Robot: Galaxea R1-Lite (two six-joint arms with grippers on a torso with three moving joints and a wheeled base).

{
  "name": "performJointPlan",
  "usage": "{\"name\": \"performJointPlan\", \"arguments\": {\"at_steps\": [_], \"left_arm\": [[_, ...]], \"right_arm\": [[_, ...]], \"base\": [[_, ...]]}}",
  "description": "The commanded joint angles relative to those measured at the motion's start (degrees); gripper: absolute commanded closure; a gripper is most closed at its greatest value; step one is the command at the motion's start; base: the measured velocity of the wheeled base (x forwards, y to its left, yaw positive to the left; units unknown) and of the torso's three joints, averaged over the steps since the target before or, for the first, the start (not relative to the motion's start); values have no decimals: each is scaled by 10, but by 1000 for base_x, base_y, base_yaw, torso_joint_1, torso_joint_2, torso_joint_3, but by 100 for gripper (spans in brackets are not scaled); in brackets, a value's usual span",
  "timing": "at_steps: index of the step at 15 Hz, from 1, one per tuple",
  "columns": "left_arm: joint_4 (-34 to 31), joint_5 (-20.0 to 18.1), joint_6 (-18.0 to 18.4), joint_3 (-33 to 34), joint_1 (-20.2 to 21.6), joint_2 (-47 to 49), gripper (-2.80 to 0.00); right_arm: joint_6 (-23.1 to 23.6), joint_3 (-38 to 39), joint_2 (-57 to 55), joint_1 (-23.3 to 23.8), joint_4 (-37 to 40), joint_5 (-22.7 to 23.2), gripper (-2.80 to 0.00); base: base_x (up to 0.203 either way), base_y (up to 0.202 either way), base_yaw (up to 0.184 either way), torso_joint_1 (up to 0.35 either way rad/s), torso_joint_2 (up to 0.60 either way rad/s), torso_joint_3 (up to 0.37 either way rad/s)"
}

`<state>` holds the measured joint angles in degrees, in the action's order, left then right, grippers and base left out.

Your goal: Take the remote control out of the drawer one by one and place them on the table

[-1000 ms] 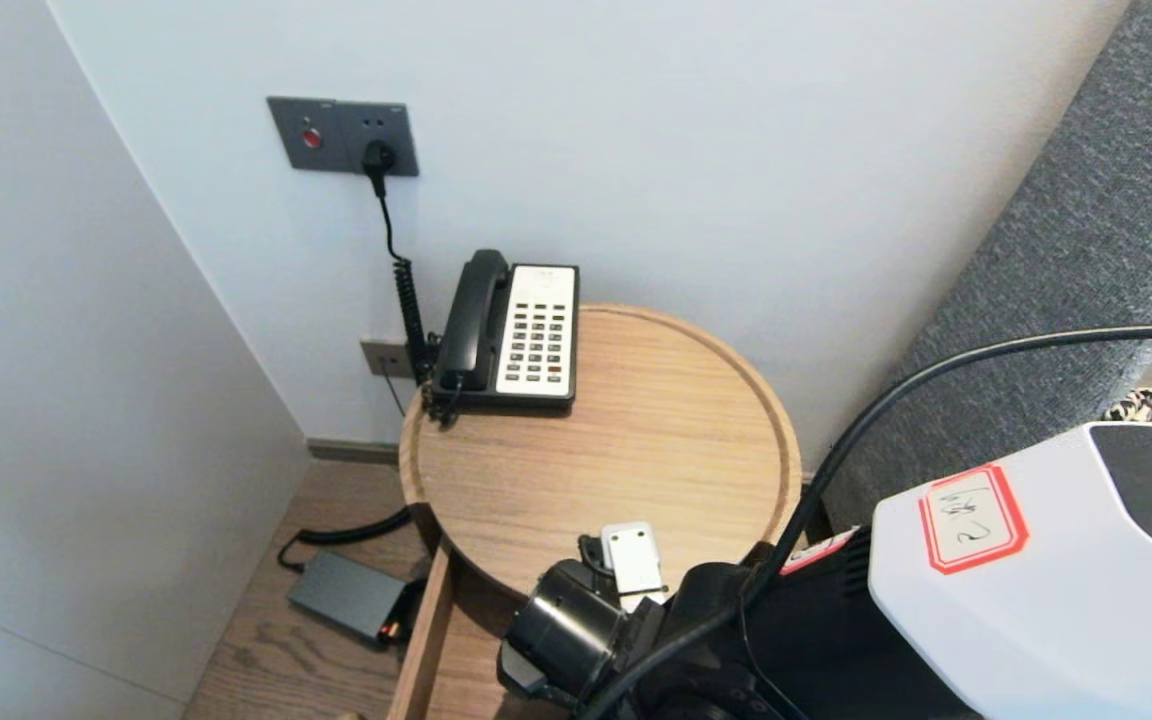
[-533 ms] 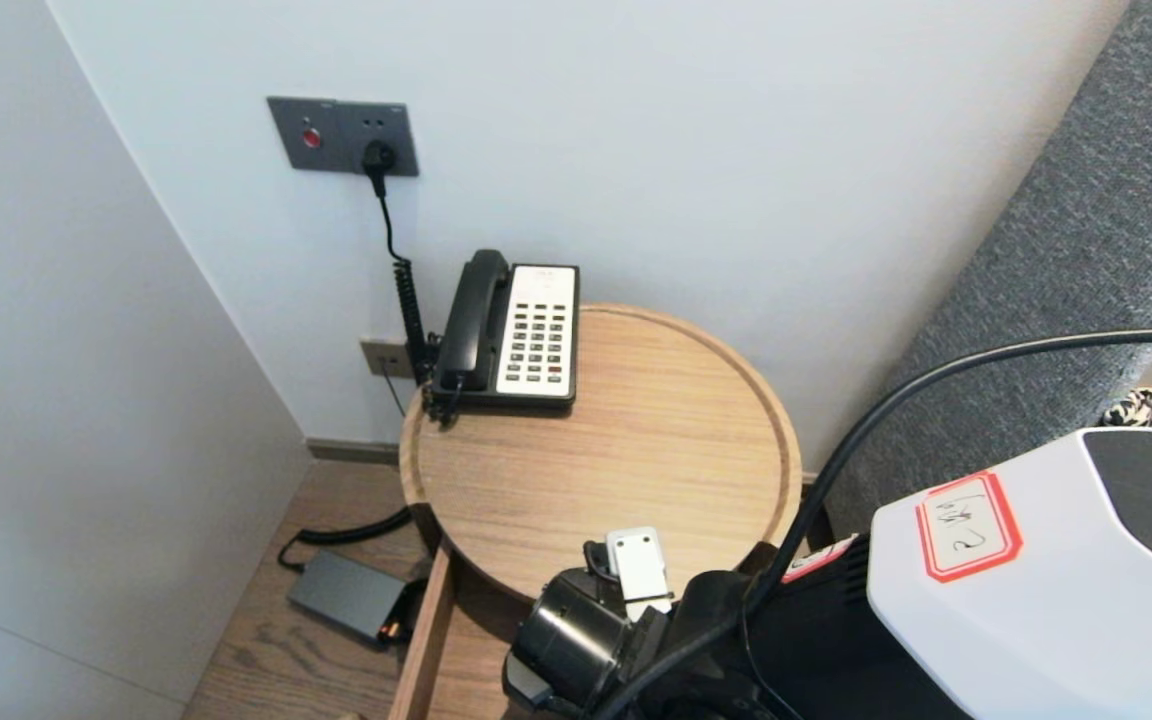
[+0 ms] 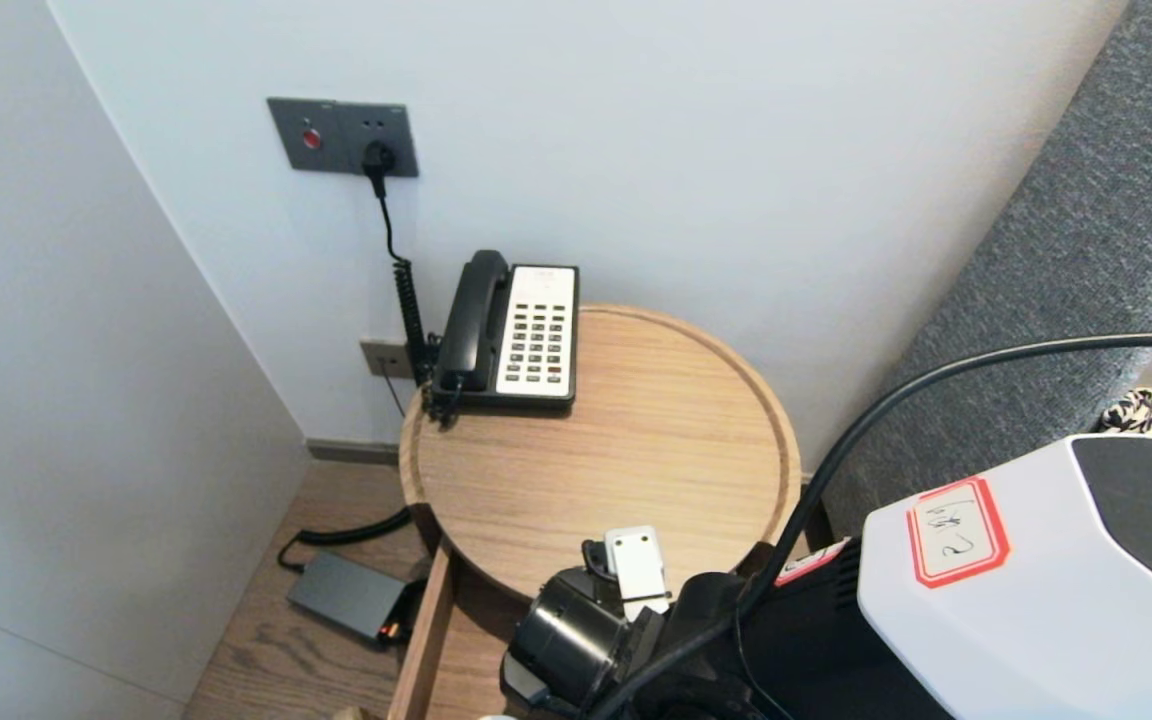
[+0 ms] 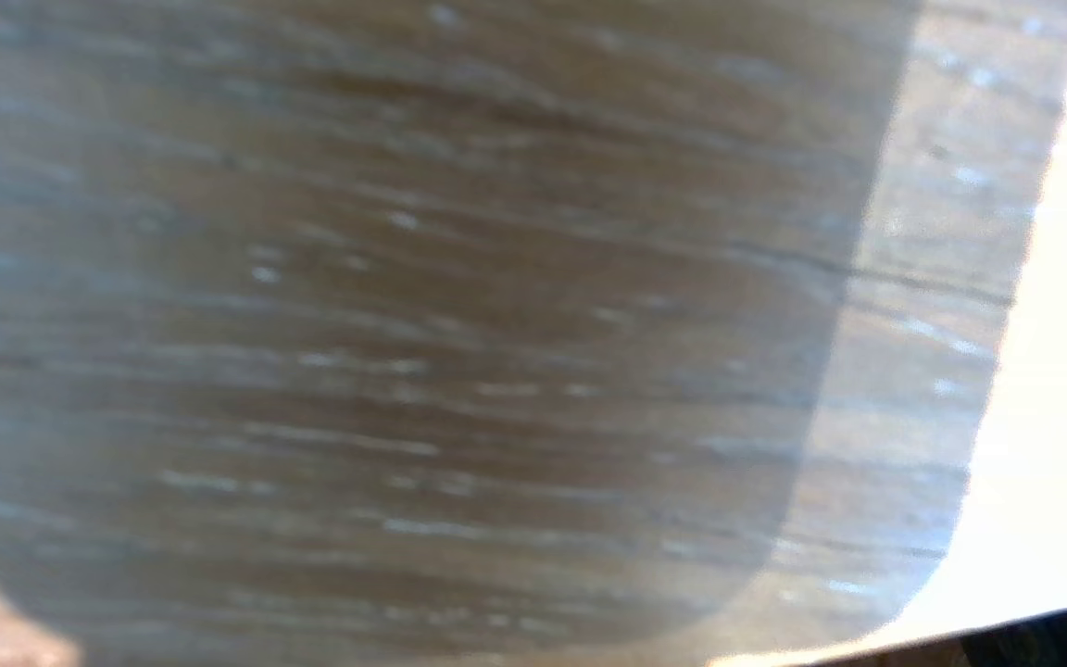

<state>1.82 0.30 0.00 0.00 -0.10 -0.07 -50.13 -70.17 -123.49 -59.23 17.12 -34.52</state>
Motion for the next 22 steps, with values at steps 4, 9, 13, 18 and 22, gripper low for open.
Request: {"name": "performJointPlan", "arguments": {"at_steps": [4,9,13,18,22], "left_arm": [[0,0,0,5,0,0,0],[0,0,0,5,0,0,0],[0,0,0,5,0,0,0],[0,0,0,5,0,0,0],[0,0,0,5,0,0,0]], "right_arm": [[-2,-4,-4,-1,1,0,-280],[-3,-3,-4,-7,1,1,-280],[-3,3,-4,-9,1,2,0],[-3,1,-1,-10,1,2,0],[-3,1,6,-10,2,1,0]], "base": [[0,0,0,0,0,0],[0,0,0,0,0,0],[0,0,0,0,0,0],[0,0,0,0,0,0],[0,0,0,0,0,0]]}}
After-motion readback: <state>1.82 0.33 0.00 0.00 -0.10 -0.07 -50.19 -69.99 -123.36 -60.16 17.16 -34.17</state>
